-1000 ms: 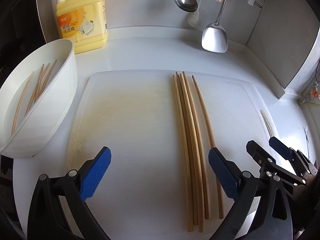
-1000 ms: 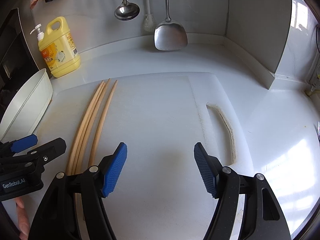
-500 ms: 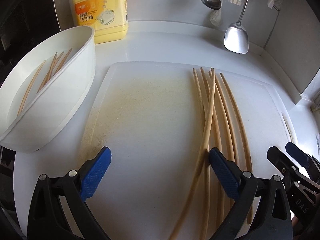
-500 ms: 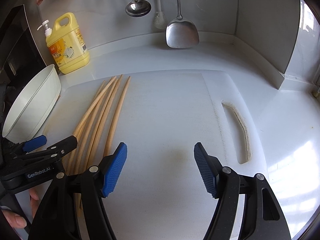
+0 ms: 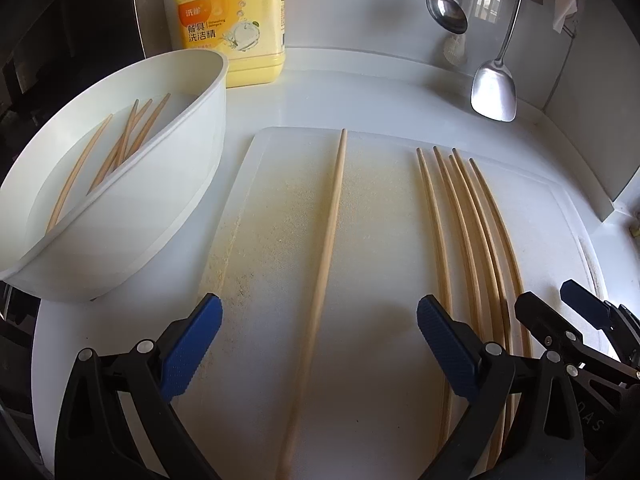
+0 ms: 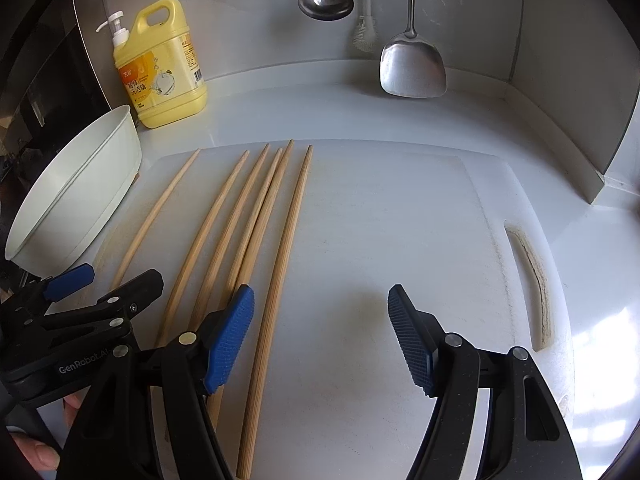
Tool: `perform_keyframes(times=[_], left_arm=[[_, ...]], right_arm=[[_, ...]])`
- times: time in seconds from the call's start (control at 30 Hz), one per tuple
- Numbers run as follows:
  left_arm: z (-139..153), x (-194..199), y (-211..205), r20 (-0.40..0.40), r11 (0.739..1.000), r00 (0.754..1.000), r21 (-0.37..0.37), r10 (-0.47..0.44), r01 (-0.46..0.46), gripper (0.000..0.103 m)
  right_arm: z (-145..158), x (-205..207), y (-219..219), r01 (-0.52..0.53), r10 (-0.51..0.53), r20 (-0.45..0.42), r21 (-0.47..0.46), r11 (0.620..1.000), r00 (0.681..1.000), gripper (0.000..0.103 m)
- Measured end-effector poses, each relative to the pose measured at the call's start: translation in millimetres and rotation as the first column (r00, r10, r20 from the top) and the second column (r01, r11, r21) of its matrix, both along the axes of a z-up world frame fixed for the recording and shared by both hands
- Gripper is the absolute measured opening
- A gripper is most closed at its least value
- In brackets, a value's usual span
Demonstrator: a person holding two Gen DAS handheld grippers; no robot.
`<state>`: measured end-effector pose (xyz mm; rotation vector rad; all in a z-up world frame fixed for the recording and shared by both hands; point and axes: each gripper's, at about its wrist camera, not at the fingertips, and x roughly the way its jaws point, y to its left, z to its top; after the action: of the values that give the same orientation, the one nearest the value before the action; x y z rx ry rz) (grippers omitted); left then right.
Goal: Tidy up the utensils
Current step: 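Lower both open tools onto the spread chopsticks on the board, then close the right tool on one chopstick while the left tool grasps another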
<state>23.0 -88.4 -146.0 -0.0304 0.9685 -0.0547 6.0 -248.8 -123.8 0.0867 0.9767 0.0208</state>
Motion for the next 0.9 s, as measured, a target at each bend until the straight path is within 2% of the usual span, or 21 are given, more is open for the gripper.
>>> perform_keyframes(times=[0.2, 0.43, 0.47, 0.6, 0.77, 0.87, 0.9], left_arm=[[-0.5, 4.9, -1.1, 0.018, 1.000, 1.000, 0.013, -0.010, 0.009, 0.096], [-2.3, 21.2, -3.1, 0.016, 0.999, 0.999, 0.033, -0.031, 0.031, 0.096], [-2.3, 22.4, -2.7, 0.017, 0.999, 0.999, 0.034, -0.035, 0.034, 0.096], [-2.8, 24.8, -2.7, 0.021, 0.998, 0.999, 0.040, -0.048, 0.047, 0.096], [-0.2, 22.6, -7.4, 0.034, 0.996, 0.996, 0.036, -0.081, 0.079, 0.081], [2.0, 20.9, -11.2, 0.044, 0.994, 0.994, 0.033, -0.104, 0.103, 0.064], [2.7, 20.8, -12.7, 0.046, 0.993, 0.992, 0.031, -0.116, 0.114, 0.055]], right_arm=[[-2.8, 1.7, 6.4, -0.011, 0.012, 0.009, -0.067, 0.998, 1.000, 0.066], [-3.6, 6.0, 3.8, -0.007, 0.010, 0.030, -0.091, 0.996, 0.999, 0.065], [-3.7, 6.6, 4.8, -0.009, 0.012, 0.034, -0.097, 0.995, 0.999, 0.064], [-3.1, 9.0, 8.6, -0.026, 0.030, 0.046, -0.097, 0.995, 0.999, 0.048], [-2.4, 9.3, 18.4, -0.055, 0.061, 0.054, -0.099, 0.994, 0.997, 0.029], [-2.0, 8.8, 24.6, -0.085, 0.091, 0.053, -0.101, 0.991, 0.994, 0.016], [-1.8, 9.3, 26.7, -0.095, 0.101, 0.053, -0.106, 0.990, 0.994, 0.011]])
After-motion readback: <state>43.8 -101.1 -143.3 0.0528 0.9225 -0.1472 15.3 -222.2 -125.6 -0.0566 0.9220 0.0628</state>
